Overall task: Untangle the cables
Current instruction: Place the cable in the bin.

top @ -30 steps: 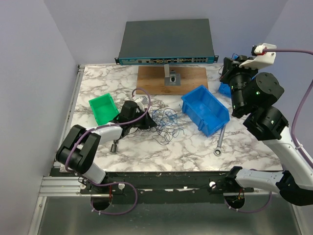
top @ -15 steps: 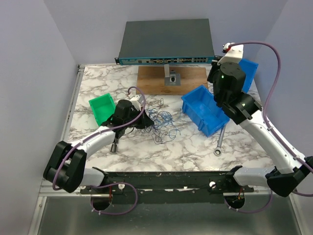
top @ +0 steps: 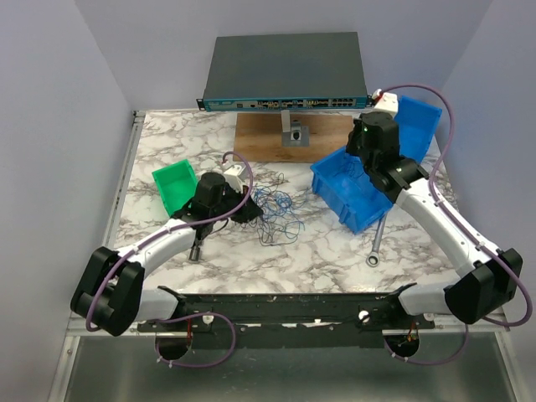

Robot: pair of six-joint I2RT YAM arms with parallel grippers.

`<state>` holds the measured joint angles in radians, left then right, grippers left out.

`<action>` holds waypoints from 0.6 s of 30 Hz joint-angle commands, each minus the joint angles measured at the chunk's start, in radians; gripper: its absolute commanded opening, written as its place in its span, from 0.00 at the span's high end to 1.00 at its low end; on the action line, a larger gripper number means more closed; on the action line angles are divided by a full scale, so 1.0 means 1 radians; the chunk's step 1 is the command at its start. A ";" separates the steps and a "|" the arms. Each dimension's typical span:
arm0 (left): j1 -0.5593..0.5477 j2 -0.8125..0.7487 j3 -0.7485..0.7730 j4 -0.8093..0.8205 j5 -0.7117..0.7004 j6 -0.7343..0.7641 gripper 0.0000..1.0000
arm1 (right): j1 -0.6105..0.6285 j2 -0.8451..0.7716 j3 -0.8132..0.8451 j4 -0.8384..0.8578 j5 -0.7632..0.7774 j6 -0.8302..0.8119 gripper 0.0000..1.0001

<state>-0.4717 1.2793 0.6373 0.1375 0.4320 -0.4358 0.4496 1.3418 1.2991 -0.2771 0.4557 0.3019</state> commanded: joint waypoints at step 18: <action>-0.003 0.002 -0.067 0.132 0.078 0.037 1.00 | -0.298 0.183 0.268 0.028 0.064 0.048 0.99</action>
<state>-0.4717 1.3033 0.5793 0.2268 0.4786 -0.4088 0.1978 1.4540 1.4807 -0.2726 0.4648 0.3267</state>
